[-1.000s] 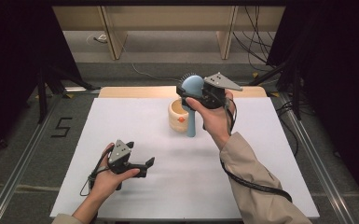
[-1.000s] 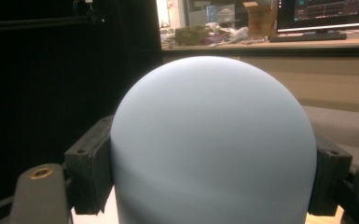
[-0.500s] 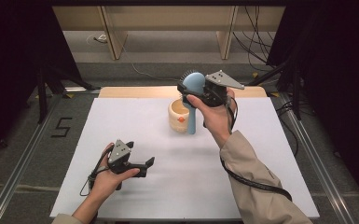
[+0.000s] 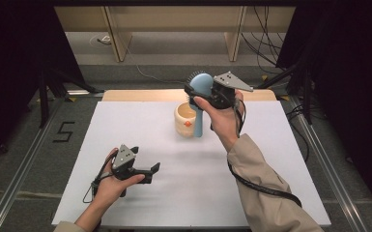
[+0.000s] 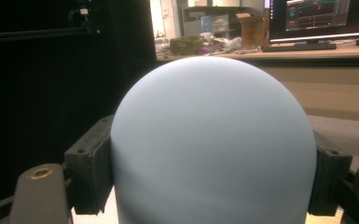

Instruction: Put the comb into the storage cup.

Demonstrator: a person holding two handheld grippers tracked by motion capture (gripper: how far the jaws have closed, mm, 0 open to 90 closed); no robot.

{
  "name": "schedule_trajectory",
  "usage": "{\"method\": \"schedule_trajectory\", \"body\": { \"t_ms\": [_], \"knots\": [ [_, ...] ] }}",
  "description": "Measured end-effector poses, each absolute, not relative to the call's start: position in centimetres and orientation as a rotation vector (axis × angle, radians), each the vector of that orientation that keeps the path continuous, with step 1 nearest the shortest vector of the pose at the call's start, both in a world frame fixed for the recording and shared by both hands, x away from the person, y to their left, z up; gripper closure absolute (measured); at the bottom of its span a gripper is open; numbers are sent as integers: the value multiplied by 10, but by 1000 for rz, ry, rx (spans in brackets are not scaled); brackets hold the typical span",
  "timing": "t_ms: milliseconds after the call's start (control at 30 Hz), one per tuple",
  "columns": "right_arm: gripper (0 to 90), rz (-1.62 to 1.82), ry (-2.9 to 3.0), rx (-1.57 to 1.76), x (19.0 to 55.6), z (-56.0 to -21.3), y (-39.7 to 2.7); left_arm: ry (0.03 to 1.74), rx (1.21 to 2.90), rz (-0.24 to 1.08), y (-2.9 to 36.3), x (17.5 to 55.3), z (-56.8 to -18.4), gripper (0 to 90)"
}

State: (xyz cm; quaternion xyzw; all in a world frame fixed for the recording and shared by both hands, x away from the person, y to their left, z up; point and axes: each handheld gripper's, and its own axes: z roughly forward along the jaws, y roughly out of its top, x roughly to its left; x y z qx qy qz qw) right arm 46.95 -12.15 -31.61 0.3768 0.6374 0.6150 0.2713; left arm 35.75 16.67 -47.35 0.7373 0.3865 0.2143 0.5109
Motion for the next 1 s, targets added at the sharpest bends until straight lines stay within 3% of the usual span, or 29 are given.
{"method": "schedule_trajectory", "body": {
  "t_ms": [1000],
  "knots": [
    [216,1656,1698,1009,476,-311,-120,931,1771,515,166,358,-474,0]
  ]
}}
